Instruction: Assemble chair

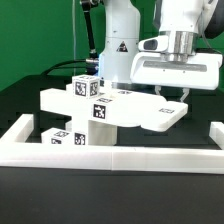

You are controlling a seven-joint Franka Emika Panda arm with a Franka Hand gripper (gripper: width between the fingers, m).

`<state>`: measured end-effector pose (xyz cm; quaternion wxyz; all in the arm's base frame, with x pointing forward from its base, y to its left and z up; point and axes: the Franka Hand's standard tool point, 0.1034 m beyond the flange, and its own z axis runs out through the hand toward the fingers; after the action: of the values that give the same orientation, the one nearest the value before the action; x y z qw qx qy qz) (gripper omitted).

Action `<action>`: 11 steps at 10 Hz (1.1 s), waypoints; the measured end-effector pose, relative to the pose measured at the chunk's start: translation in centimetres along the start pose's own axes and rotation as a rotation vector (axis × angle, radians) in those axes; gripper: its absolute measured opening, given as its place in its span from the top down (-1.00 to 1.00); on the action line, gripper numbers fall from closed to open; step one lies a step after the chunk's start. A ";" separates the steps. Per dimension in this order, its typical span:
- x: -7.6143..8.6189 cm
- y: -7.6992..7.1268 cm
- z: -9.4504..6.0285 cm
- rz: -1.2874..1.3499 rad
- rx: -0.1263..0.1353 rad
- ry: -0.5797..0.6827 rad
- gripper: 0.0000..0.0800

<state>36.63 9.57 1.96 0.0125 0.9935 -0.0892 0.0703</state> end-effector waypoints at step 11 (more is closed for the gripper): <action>6.1 2.9 -4.2 -0.004 0.069 -0.074 0.28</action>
Offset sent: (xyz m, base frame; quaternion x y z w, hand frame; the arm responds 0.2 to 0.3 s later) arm 0.0353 -0.0371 0.0581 0.0209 -0.0229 -0.0643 0.9975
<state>41.43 5.77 7.05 -0.0251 0.9954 -0.0852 0.0364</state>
